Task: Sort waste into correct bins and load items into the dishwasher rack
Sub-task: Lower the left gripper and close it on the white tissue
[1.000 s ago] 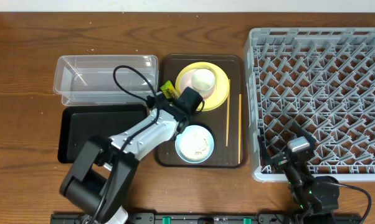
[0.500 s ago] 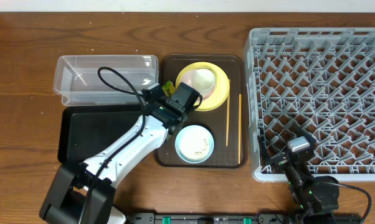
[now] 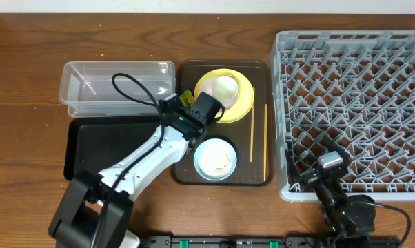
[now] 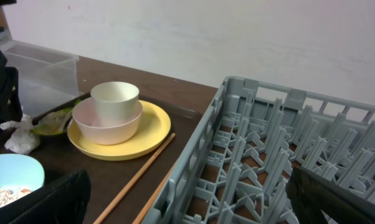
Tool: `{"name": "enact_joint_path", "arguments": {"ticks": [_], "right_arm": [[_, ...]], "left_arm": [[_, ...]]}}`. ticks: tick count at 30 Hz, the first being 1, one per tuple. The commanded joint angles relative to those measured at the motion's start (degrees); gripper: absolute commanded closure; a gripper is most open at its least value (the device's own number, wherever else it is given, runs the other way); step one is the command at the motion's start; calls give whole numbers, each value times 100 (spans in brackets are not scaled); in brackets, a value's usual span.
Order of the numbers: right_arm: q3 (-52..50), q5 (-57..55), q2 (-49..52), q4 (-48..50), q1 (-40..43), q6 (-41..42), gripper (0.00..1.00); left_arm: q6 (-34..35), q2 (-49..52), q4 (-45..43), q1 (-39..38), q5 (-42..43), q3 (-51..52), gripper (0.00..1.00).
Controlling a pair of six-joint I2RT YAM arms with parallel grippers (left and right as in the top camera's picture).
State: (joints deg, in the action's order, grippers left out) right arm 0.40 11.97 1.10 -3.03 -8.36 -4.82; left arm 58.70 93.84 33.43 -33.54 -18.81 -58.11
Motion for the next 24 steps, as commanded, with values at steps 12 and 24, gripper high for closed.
{"name": "enact_joint_path", "arguments": {"ticks": [12, 24], "right_arm": [[-9, 9, -20, -20, 4, 7, 1], [-9, 9, -20, -20, 4, 7, 1]], "left_arm": [[22, 487, -192, 2, -114, -24, 41], [33, 737, -525, -7, 35, -20, 47]]}}
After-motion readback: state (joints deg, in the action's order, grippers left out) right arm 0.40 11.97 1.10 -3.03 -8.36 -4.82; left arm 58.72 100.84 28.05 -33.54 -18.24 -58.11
